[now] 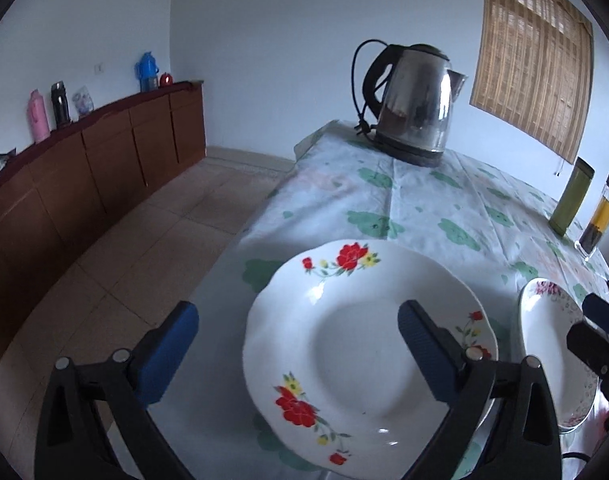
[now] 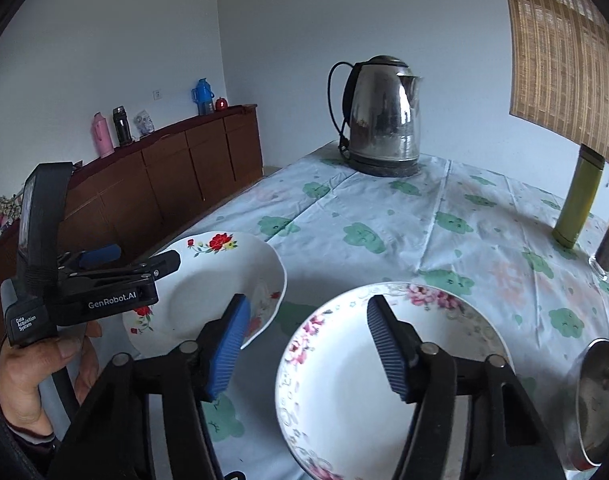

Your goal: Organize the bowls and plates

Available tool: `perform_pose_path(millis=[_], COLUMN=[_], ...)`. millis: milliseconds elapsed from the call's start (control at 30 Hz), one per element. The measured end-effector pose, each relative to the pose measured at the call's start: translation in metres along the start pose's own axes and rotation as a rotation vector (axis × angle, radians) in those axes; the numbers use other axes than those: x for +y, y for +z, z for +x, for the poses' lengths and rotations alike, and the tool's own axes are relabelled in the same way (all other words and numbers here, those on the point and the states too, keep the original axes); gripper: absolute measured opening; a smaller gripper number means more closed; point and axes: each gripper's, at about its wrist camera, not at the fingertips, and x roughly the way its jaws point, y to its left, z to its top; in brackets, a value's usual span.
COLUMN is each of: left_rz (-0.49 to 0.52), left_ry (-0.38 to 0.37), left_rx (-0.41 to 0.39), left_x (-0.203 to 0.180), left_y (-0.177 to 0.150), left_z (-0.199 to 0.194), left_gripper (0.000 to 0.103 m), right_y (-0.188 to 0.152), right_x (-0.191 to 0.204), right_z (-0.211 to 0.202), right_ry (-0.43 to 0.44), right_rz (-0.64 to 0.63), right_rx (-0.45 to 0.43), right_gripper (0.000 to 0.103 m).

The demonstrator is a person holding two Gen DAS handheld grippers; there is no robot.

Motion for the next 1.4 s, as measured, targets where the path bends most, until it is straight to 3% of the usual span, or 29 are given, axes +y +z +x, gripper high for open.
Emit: perform_pose_path(millis=[133, 233, 300, 367, 600, 800, 1267, 1400], left_rz=[-0.004, -0.031, -0.044, -0.057, -0.023, -0.017, -0.030, -0.020], left_ry=[-0.011, -0.064, -0.078, -0.087, -0.077, -0.041, -0.023, -0.024], left_rx=[0.026, 0.079, 0.099, 0.110, 0.141, 0.163, 0.148, 0.108], left_x=[0.002, 0.004, 0.006, 0.008, 0.003, 0.006, 0.007, 0.004], left_y=[-0.004, -0.006, -0.007, -0.009, -0.013, -0.015, -0.015, -0.014], left_z=[0.008, 0.017, 0.021, 0.023, 0.030, 0.036, 0.034, 0.027], left_gripper=[0.097, 0.086, 0.079, 0.076, 0.056, 0.048, 0.044, 0.044], right_y=[0.005, 0.004, 0.001, 0.000, 0.001, 0.000, 0.002, 0.000], right_x=[0.019, 0.028, 0.031, 0.033, 0.045, 0.048, 0.045, 0.043], right_z=[0.031, 0.054, 0.064, 0.071, 0.087, 0.092, 0.093, 0.087], right_ry=[0.000, -0.012, -0.011, -0.028, -0.067, -0.086, -0.047, -0.035], right_rz=[-0.005, -0.019, -0.022, -0.038, -0.104, -0.145, -0.112, -0.096], right_rx=[0.050, 0.107, 0.141, 0.163, 0.228, 0.224, 0.204, 0.194], right_gripper=[0.052, 0.042, 0.041, 0.037, 0.036, 0.034, 0.033, 0.033])
